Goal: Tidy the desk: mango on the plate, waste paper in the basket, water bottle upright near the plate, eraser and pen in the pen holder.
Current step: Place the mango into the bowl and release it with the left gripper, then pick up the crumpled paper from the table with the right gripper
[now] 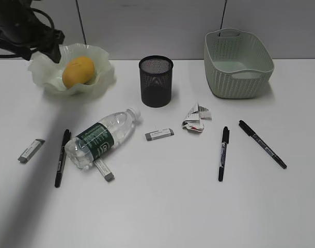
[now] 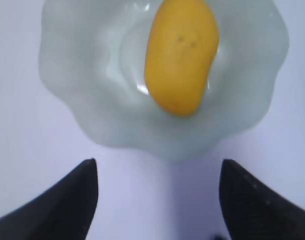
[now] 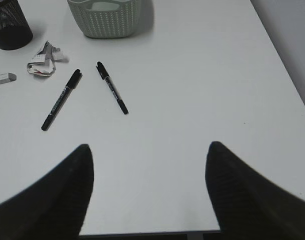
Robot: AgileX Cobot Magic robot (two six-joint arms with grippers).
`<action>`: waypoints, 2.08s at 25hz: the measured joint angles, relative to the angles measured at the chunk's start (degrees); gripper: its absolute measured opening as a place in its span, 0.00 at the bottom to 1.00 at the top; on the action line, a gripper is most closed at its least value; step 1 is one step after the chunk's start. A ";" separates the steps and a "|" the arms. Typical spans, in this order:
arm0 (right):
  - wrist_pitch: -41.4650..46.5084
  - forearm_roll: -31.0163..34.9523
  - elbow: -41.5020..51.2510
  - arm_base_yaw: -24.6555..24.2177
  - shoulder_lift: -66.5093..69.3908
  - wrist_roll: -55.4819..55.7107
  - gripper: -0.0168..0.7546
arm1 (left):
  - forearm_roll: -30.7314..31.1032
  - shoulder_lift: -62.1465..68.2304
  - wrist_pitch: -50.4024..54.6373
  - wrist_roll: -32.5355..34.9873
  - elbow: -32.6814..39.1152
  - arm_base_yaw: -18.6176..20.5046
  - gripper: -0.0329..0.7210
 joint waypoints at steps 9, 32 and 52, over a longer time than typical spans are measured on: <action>0.00 0.00 0.00 0.00 0.00 0.00 0.74 | -1.89 -8.00 19.93 3.06 0.62 0.00 0.79; 0.00 0.01 0.00 0.00 0.00 0.00 0.74 | -8.63 -67.57 1.93 5.03 56.75 0.00 0.76; 0.00 0.01 0.00 0.00 0.00 0.00 0.74 | -6.80 -106.78 12.42 5.03 68.02 0.00 0.76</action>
